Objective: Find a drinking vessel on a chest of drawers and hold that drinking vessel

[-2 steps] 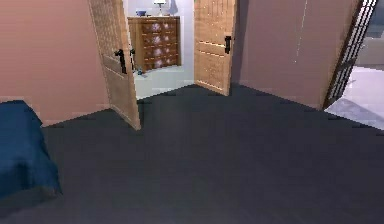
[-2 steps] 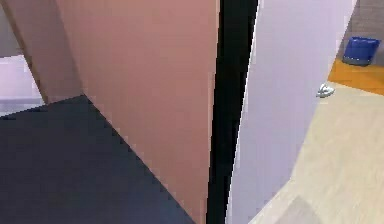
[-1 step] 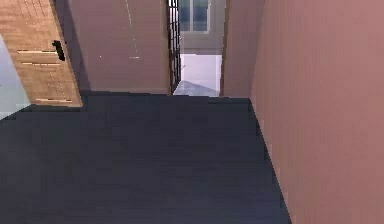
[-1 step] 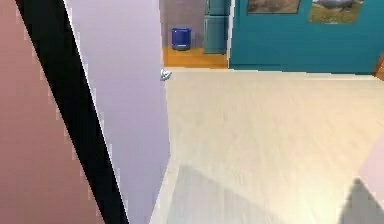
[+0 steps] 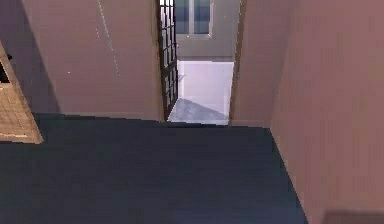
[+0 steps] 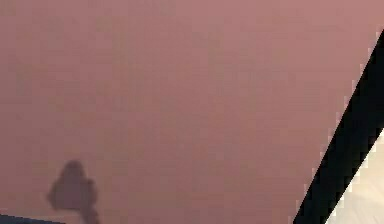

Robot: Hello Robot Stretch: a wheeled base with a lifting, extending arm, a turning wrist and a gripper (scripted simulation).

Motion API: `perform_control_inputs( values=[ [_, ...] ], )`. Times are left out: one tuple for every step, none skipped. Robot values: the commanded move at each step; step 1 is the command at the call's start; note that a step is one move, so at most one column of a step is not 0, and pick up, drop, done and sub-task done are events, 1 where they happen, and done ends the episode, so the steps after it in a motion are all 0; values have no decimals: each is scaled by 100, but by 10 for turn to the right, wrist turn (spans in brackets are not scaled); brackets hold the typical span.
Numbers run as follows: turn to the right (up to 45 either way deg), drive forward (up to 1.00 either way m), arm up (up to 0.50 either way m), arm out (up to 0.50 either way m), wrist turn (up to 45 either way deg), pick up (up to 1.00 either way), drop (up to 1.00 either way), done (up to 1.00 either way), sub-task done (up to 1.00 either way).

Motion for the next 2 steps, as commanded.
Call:
perform_control_inputs(
  values=[
    [0, 100, 0, 0, 0, 0, 0, 0, 0],
    [0, 100, 0, 0, 0, 0, 0, 0, 0]
  ],
)
